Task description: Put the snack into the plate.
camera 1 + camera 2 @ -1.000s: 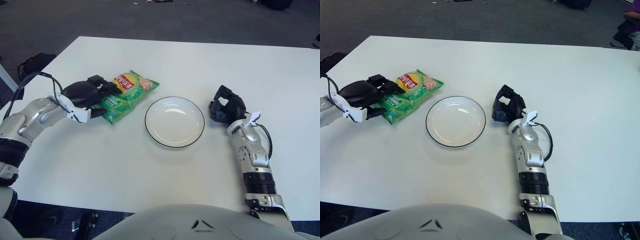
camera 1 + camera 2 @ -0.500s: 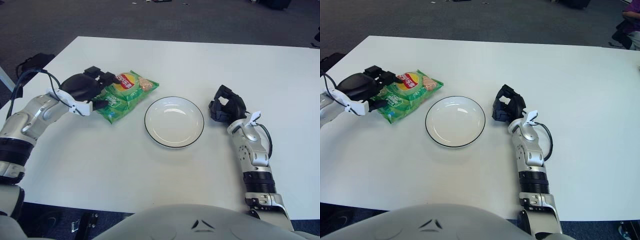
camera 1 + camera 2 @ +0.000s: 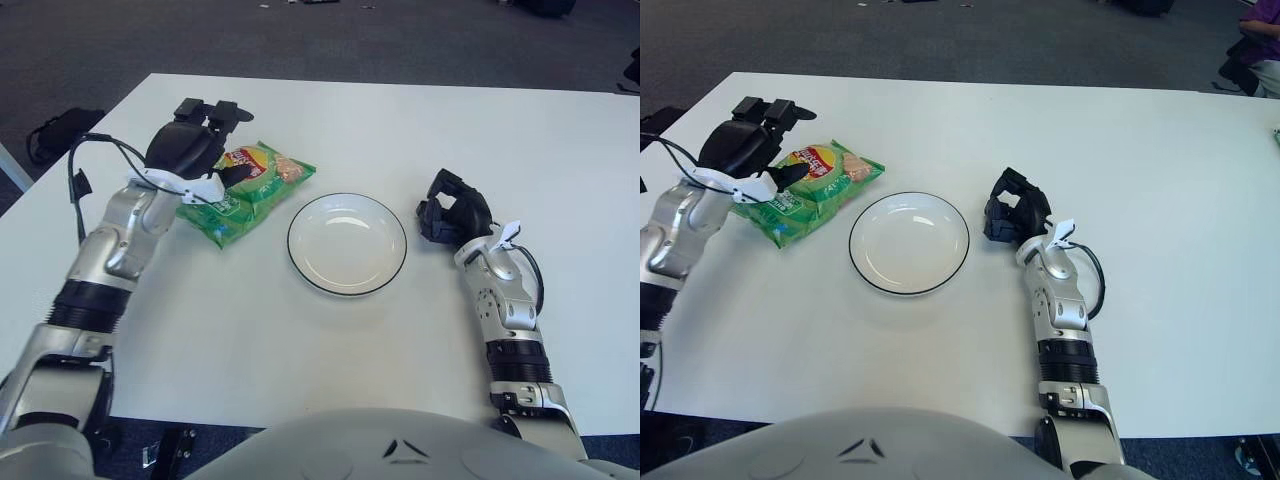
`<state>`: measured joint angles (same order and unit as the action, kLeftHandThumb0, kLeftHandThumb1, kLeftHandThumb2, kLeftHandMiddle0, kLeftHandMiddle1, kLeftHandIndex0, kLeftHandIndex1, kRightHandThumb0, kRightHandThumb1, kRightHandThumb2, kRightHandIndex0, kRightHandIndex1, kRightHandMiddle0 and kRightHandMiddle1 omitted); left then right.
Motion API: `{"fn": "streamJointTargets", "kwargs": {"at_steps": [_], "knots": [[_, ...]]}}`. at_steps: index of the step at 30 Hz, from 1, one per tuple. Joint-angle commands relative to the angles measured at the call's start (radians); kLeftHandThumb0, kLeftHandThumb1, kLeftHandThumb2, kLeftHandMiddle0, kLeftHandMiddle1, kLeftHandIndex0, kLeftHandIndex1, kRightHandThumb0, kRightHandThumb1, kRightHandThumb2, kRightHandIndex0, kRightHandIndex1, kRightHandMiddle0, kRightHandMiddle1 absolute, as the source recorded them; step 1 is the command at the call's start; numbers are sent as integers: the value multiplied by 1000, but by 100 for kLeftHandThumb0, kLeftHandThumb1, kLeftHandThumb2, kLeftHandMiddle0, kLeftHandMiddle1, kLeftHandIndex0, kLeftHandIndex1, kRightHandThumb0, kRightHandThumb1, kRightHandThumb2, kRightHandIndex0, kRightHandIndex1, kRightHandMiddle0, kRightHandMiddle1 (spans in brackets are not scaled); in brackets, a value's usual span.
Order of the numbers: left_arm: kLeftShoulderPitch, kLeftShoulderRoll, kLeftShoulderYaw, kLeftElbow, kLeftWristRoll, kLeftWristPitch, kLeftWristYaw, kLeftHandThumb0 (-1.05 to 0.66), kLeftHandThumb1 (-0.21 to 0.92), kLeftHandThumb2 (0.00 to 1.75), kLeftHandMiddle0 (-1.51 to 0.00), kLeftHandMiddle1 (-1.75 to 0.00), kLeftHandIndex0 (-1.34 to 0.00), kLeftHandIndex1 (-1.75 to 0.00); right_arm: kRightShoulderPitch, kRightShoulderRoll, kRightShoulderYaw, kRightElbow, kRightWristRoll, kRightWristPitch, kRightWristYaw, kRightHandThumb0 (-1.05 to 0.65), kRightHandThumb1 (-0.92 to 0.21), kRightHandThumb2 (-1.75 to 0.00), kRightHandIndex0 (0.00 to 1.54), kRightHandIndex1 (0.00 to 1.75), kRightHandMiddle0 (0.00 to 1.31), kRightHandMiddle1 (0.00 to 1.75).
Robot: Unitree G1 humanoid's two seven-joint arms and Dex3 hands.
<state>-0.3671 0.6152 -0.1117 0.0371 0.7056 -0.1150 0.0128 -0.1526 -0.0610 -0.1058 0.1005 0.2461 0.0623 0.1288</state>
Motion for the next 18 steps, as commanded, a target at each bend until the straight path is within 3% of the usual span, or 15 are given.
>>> {"fn": "streamJointTargets", "kwargs": {"at_steps": [1, 6, 18], "knots": [[-27, -49, -6, -83, 49, 108, -24, -82, 92, 85, -7, -90, 0, -104, 60, 18, -3, 59, -2, 20, -1, -53, -20, -146, 126, 175, 71, 175], [-24, -122, -31, -173, 134, 265, -69, -85, 92, 84, -3, -89, 0, -102, 61, 19, -2, 59, -4, 20, -1, -52, -21, -145, 126, 175, 70, 175], [35, -241, -107, -342, 309, 492, -170, -98, 92, 86, 0, -88, 0, -95, 65, 15, 3, 51, -12, 22, -1, -52, -22, -144, 126, 175, 69, 175]]}}
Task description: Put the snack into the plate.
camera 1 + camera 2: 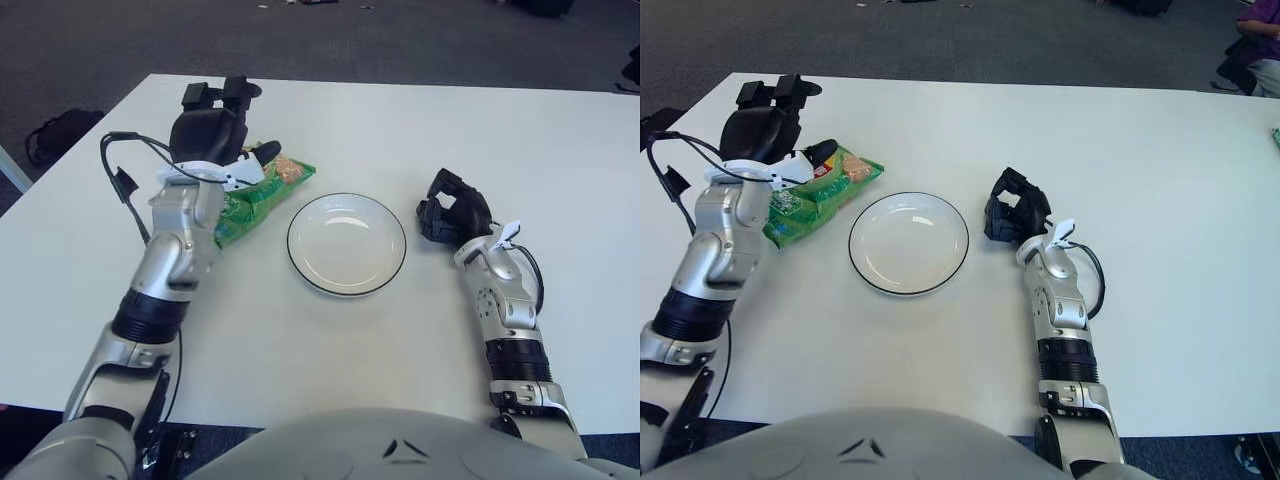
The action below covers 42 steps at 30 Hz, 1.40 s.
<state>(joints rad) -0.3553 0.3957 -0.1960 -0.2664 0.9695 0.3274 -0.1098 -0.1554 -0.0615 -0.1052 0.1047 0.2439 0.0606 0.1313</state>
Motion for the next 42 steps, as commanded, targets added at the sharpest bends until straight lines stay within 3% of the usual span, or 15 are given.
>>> {"fn": "streamJointTargets", "kwargs": {"at_steps": [1, 3, 9, 19, 29, 42], "knots": [[26, -28, -29, -48, 58, 64, -63, -100, 92, 88, 0, -85, 0, -92, 68, 15, 3, 46, -10, 24, -4, -52, -22, -143, 126, 175, 69, 175], [27, -36, -42, -59, 89, 97, -109, -102, 92, 89, 0, -82, 0, -89, 68, 15, 3, 46, -8, 24, -2, -52, -22, -143, 126, 175, 69, 175], [29, -60, -82, -72, 185, 187, -247, -105, 92, 96, 0, -52, 0, -71, 71, 17, 5, 41, -9, 21, -1, -50, -27, -138, 126, 175, 65, 175], [54, -112, -115, -61, 282, 269, -348, -105, 92, 98, 0, -27, 0, -57, 74, 19, 3, 35, -7, 22, -4, -49, -29, -136, 126, 175, 64, 175], [86, -162, -137, -9, 375, 329, -352, -105, 92, 93, 0, -8, 0, -49, 79, 20, 4, 17, -5, 35, -8, -48, -31, -132, 125, 175, 62, 175], [66, -202, -155, 180, 503, 400, -320, -105, 92, 93, 0, 0, 0, -13, 81, 15, 5, 10, -14, 43, -13, -50, -27, -137, 126, 175, 65, 175]]}}
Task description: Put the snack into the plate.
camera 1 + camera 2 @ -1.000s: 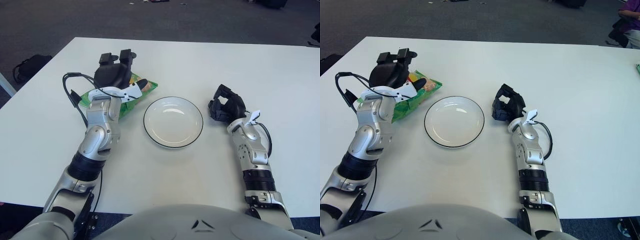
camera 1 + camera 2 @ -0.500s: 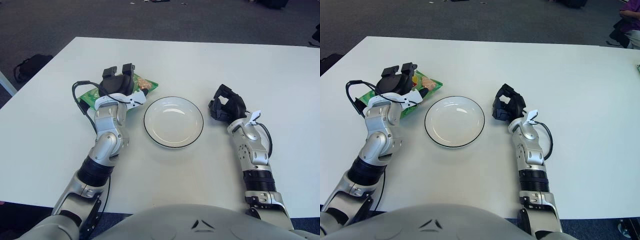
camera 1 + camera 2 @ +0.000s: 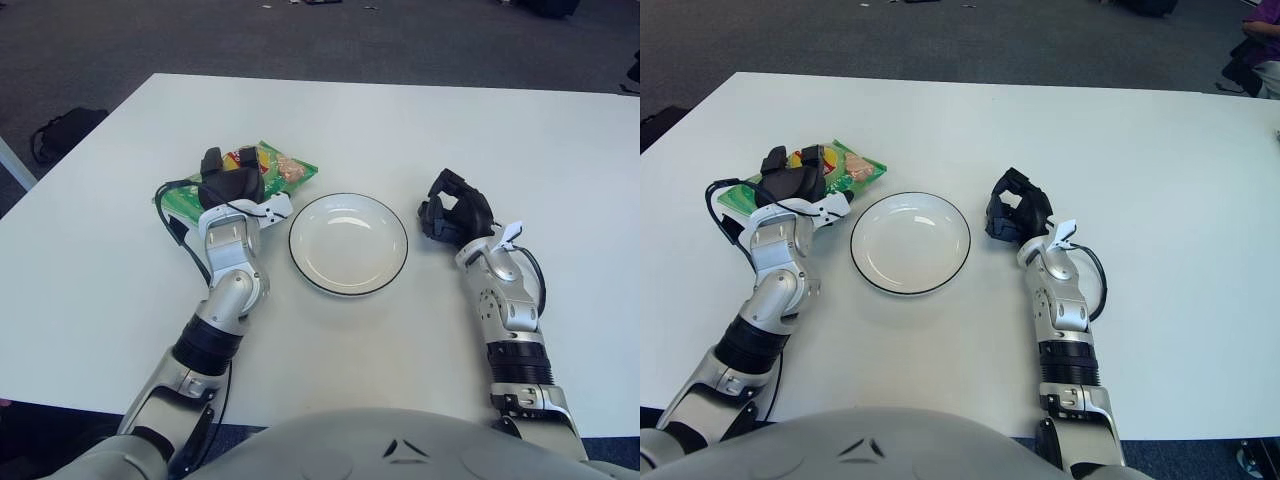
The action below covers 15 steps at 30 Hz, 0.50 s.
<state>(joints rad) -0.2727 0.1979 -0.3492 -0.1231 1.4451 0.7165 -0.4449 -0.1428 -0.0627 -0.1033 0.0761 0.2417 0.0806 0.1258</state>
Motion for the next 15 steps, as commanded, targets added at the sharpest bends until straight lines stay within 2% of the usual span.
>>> {"fn": "streamJointTargets", "kwargs": {"at_steps": [1, 4, 9, 13, 15], "knots": [[-20, -4, -1, 57, 22, 12, 25, -105, 92, 93, 0, 0, 0, -12, 69, 16, 3, 38, -10, 24, -7, -50, -27, -138, 126, 175, 65, 175], [-29, -3, 6, 108, 4, 9, 57, -105, 92, 93, 0, 0, 0, -6, 70, 17, 2, 35, -8, 25, -6, -50, -27, -137, 126, 175, 65, 175], [-80, 5, 22, 325, -71, -18, 199, -105, 92, 92, 0, 0, 0, -1, 75, 15, 1, 25, -2, 31, 1, -49, -30, -134, 125, 175, 63, 175], [-103, 6, 18, 400, -100, -14, 260, -105, 92, 91, 0, 0, 0, 0, 76, 14, 1, 23, -1, 34, 4, -49, -30, -133, 125, 175, 62, 175], [-128, 4, 28, 511, -144, -32, 346, -105, 92, 91, 0, 0, 0, 0, 76, 12, 0, 23, 0, 35, 8, -49, -31, -133, 125, 175, 62, 175]]}}
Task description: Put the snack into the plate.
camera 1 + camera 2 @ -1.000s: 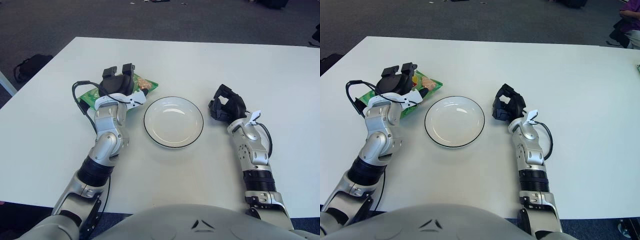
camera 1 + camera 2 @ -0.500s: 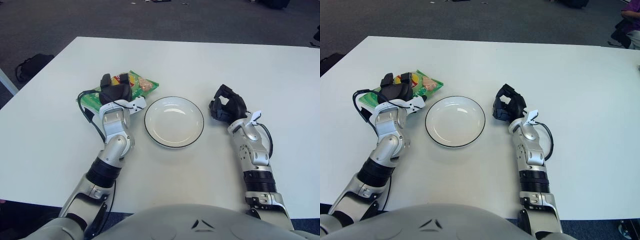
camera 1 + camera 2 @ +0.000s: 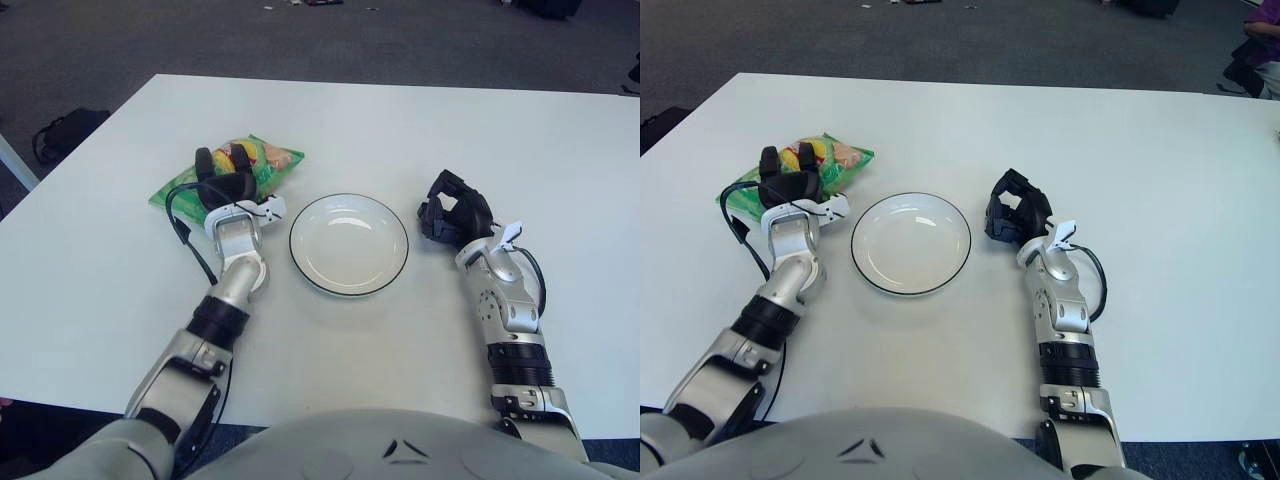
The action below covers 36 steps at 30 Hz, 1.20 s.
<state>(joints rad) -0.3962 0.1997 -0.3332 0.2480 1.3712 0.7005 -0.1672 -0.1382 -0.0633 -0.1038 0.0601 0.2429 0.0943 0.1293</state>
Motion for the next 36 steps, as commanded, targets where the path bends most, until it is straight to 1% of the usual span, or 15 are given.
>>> {"fn": "streamJointTargets", "kwargs": {"at_steps": [1, 12, 17, 19, 20, 21, 22, 23, 24, 25, 26, 27, 29, 33, 36], "knots": [[-17, 1, 17, 195, -91, -27, 111, -105, 92, 90, 0, 0, 0, 0, 71, 12, 1, 39, 0, 21, 7, -49, -31, -133, 125, 175, 62, 175], [-123, -31, 43, 577, -249, -105, 473, -105, 92, 80, 0, 0, 0, 0, 81, 5, 1, 31, 0, 12, 24, -48, -31, -132, 125, 175, 62, 175], [-166, -39, 78, 724, -341, -178, 624, -105, 92, 74, 0, 0, 0, 0, 86, 3, 3, 27, 0, 6, 32, -48, -31, -133, 126, 175, 62, 175], [-183, -37, 104, 782, -386, -224, 695, -100, 92, 66, -1, -10, 0, -2, 88, 2, 2, 25, 0, 4, 35, -48, -31, -133, 126, 175, 62, 175], [-190, -34, 113, 807, -405, -243, 723, -98, 92, 62, 0, -31, 0, -10, 89, 2, 2, 24, 0, 4, 36, -48, -31, -133, 126, 175, 62, 175], [-196, -32, 115, 825, -416, -255, 740, -95, 92, 57, 0, -65, 0, -24, 90, 2, 2, 22, -1, 4, 36, -48, -31, -133, 126, 175, 62, 175], [-201, -28, 115, 843, -427, -269, 759, -94, 91, 55, 0, -77, 0, -28, 92, 3, 2, 19, -1, 5, 36, -48, -31, -133, 126, 175, 62, 175], [-206, -21, 110, 861, -432, -285, 779, -91, 88, 55, 0, -107, 0, -42, 94, 3, 3, 17, -2, 6, 35, -48, -31, -133, 125, 175, 62, 175], [-210, -16, 106, 877, -439, -298, 796, -84, 79, 64, -5, -131, 0, -63, 94, 3, 3, 16, -2, 6, 35, -49, -31, -133, 125, 175, 62, 175], [-212, -8, 94, 892, -438, -314, 818, -82, 75, 69, -7, -139, 0, -70, 95, 4, 2, 14, -2, 7, 34, -49, -31, -133, 125, 175, 62, 175], [-215, -3, 85, 904, -440, -324, 834, -38, 66, 83, -21, -152, 0, -96, 96, 4, 2, 13, -2, 8, 33, -49, -31, -133, 125, 175, 62, 175], [-215, 4, 71, 915, -437, -339, 854, -10, 61, 91, -29, -160, 0, -113, 97, 4, 2, 12, -3, 8, 32, -49, -31, -133, 125, 175, 62, 175], [-215, 18, 52, 932, -440, -374, 886, 17, 50, 107, -42, -167, -3, -143, 97, 5, 1, 11, -4, 8, 29, -49, -31, -133, 125, 175, 62, 175], [-217, 38, 29, 961, -466, -443, 924, 3, 34, 130, -60, -173, -29, -168, 97, 6, 1, 10, -5, 8, 27, -49, -31, -133, 125, 175, 62, 175], [-214, 54, 12, 978, -485, -508, 949, 1, 18, 138, -81, -143, -52, -172, 97, 6, 1, 9, -7, 10, 26, -49, -30, -133, 124, 175, 62, 175]]}}
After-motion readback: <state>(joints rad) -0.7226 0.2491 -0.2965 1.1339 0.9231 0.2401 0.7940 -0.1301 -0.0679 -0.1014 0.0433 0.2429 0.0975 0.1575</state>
